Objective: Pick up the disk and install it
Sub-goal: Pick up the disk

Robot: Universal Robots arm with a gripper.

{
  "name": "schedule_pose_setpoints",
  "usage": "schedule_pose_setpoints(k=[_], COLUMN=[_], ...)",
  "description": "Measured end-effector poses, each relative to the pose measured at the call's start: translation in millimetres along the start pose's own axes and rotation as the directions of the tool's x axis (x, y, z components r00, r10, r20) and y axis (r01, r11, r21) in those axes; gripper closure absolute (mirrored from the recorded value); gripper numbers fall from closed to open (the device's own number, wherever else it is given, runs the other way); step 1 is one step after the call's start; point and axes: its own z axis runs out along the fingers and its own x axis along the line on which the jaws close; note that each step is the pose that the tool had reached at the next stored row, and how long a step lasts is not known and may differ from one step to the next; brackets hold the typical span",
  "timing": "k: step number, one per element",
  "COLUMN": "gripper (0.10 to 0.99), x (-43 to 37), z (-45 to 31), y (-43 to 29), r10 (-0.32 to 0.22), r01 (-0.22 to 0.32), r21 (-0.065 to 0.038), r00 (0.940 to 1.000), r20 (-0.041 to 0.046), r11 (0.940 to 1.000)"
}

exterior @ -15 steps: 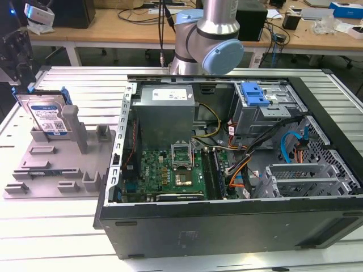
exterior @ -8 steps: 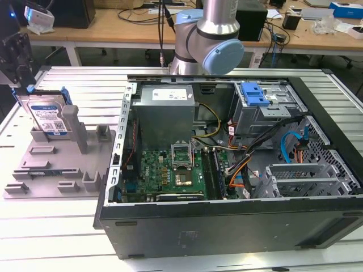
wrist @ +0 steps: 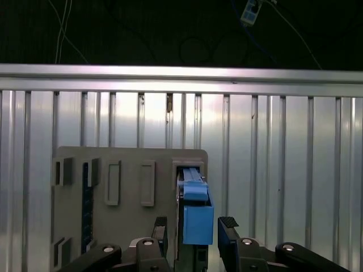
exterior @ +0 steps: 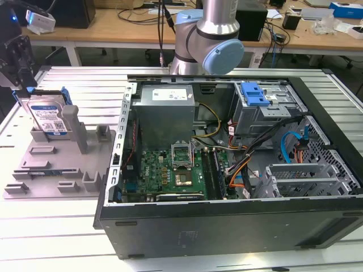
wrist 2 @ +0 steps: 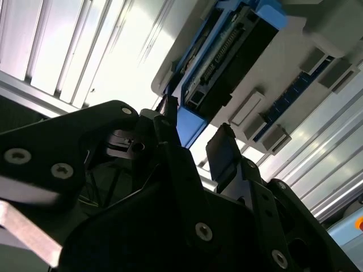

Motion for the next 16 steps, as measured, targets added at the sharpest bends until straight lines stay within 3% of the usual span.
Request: schedule_pose_setpoints(k=[16], gripper=[0.604], x=[-1.6], z=[8.1], y=[0.1], r10=[-0.001], r01=[0.001], r21=[0.0], r00=[1.0], r20=[0.0], r11=[1.0])
